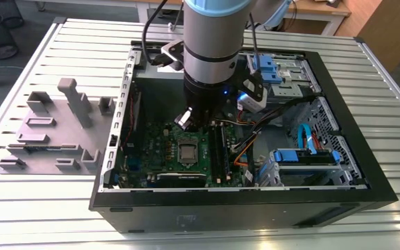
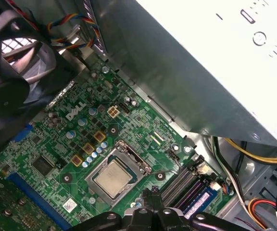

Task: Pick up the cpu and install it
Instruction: 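Close the cpu cover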

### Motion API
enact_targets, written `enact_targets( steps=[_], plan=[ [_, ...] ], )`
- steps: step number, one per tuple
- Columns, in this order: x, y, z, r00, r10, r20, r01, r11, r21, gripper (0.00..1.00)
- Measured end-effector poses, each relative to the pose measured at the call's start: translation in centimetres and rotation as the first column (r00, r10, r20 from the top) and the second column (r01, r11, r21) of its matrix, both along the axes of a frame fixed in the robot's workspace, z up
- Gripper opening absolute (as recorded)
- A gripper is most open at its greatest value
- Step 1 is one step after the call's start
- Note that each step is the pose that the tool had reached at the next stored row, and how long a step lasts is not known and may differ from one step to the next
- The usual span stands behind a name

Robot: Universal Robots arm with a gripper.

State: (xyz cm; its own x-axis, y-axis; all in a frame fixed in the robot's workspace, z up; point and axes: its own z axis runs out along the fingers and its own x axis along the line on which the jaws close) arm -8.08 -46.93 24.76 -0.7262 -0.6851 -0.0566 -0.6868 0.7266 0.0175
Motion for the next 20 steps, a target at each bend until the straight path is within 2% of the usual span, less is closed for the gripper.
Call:
enact_targets(
  steps=[4,12,20],
  plan=[
    [-0.54,-0.01,-0.02,1.0000,0.000,-0.0001,0.000,1.0000,-0.0006,0.11],
    [-0.97,-0.11,-0.05,1.0000,0.000,0.0002,0.000,0.9999,-0.0163,0.11],
    [-1.37,-0.25,-0.08,1.0000,0.000,0.0002,0.000,0.9998,-0.0213,0.11]
  ],
)
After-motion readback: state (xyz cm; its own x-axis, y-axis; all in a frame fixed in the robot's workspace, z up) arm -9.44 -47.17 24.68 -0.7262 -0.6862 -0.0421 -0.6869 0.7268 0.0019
